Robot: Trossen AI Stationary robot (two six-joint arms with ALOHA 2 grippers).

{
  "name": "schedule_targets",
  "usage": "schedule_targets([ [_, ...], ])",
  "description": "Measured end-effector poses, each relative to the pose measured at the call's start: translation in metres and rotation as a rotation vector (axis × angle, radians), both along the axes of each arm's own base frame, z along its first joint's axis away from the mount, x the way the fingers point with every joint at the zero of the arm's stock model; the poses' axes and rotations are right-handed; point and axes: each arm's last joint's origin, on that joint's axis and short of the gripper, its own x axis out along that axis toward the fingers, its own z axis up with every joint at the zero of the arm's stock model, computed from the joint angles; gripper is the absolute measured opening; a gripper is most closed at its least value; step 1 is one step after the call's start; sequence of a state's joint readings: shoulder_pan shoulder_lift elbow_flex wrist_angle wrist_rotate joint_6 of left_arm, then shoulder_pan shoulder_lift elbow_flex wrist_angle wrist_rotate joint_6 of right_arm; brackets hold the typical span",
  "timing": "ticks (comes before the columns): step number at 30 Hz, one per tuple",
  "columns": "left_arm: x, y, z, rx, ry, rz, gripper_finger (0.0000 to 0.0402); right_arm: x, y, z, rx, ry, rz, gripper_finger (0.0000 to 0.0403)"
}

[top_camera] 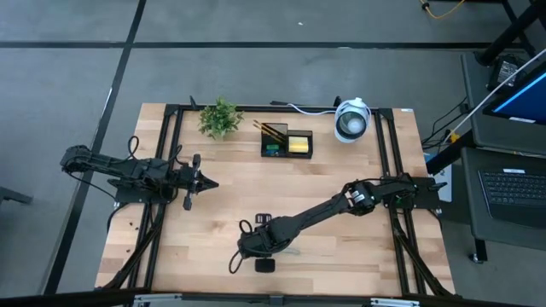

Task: Pick and place office supplies into organizer
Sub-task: Put the green scissor into the black organizer

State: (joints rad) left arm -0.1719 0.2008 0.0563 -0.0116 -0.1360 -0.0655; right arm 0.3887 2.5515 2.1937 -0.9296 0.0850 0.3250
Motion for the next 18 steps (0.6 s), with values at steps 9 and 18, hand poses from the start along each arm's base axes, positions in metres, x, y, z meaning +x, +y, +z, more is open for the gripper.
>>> schedule_targets([
  [9, 0.0, 0.0, 0.0, -0.004, 0.0, 0.001, 0.0001, -0.002, -0.001, -0.001, -0.041, 0.018, 0.116, 0.0088],
  [18, 0.0, 0.0, 0.0, -0.004, 0.0, 0.001, 0.0002, 0.001, -0.003, 0.009, -0.036, 0.016, 0.112, 0.0115],
])
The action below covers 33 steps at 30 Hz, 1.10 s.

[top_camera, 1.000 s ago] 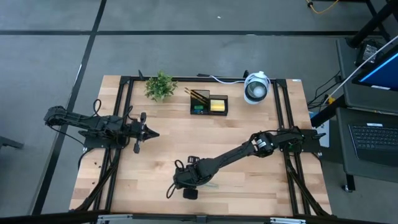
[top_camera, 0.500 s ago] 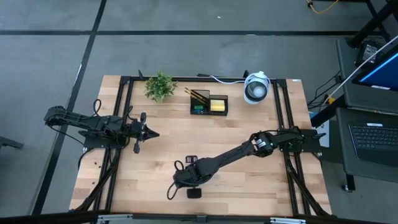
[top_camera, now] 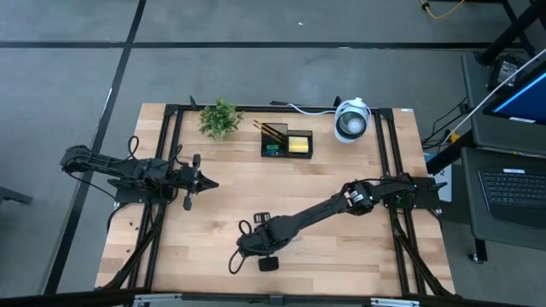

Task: Pick and place office supplies into organizer
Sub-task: Put the green scissor into the black organizer

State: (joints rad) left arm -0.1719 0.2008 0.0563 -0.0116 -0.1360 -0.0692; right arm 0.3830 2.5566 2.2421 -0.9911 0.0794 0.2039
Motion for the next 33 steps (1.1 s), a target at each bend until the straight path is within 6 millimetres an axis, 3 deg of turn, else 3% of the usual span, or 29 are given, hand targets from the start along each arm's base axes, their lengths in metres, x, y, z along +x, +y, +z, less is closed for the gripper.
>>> schedule_targets([
  [5, 0.0, 0.0, 0.0, -0.007, 0.0, 0.001, 0.0003, 0.003, -0.006, 0.011, -0.011, 0.015, -0.008, 0.0086],
  [18, 0.0, 0.0, 0.0, -0.015, 0.001, 0.002, 0.0002, 0.005, -0.01, 0.031, -0.005, -0.013, -0.021, 0.0089],
  [33, 0.0, 0.0, 0.0, -0.023, 0.001, 0.004, 0.0001, -0.006, -0.024, 0.111, -0.064, -0.216, 0.015, 0.0089],
])
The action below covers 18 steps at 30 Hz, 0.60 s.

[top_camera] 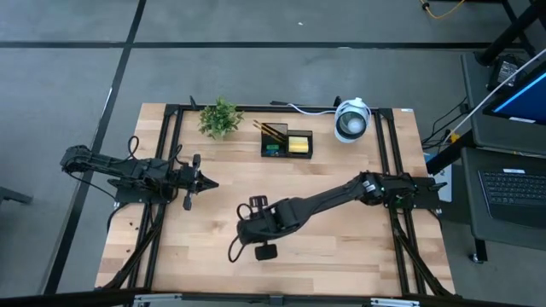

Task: Pick and place office supplies into organizer
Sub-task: Put the green scissor into the black organizer

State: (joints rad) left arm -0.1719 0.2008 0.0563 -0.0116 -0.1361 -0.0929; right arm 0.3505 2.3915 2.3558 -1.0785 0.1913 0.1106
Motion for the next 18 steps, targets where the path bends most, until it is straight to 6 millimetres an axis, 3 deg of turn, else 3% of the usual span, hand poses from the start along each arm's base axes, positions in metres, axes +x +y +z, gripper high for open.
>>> schedule_targets([
  [4, 0.0, 0.0, 0.0, -0.006, 0.0, 0.001, 0.0005, -0.001, -0.009, 0.018, 0.005, -0.049, -0.003, 0.0089],
  [7, 0.0, 0.0, 0.0, -0.009, 0.0, 0.001, 0.0005, 0.0, -0.014, 0.019, -0.014, -0.057, -0.01, 0.009],
  [18, 0.0, 0.0, 0.0, -0.007, 0.0, 0.001, 0.0006, 0.0, -0.027, -0.017, -0.109, -0.021, -0.198, 0.0091],
])
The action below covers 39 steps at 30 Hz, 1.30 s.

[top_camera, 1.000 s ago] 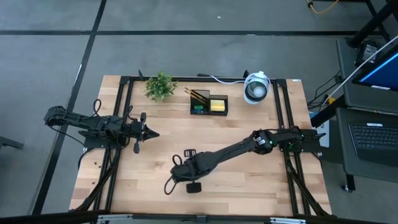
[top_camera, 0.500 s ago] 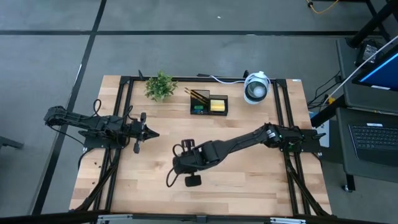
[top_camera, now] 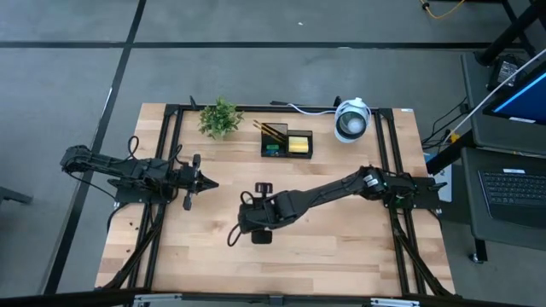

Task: Pick and place office supplies into organizer
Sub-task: Put the green scissor into the black organizer

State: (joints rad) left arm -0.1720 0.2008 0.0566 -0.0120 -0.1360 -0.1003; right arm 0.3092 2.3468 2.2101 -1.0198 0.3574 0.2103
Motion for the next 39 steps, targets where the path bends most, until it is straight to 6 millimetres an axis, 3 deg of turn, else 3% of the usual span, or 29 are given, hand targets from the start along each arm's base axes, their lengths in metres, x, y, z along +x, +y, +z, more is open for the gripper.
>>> schedule_targets([
  [10, 0.0, 0.0, 0.0, 0.008, 0.0, -0.001, 0.0008, -0.004, 0.014, -0.027, 0.028, -0.033, -0.062, 0.0092],
  [17, 0.0, 0.0, 0.0, 0.009, 0.0, -0.001, 0.0002, -0.02, 0.029, 0.003, -0.079, -0.149, -0.126, 0.0092],
  [22, 0.0, 0.0, 0.0, 0.006, -0.001, -0.001, 0.0005, -0.029, 0.028, 0.005, -0.062, -0.24, -0.141, 0.0092],
  [28, 0.0, 0.0, 0.0, -0.017, 0.0, 0.002, 0.0002, -0.055, 0.011, -0.004, 0.048, -0.391, -0.143, 0.0092],
  [39, 0.0, 0.0, 0.0, -0.035, -0.001, 0.005, 0.0008, -0.114, -0.043, 0.019, 0.044, -0.778, -0.085, 0.0092],
])
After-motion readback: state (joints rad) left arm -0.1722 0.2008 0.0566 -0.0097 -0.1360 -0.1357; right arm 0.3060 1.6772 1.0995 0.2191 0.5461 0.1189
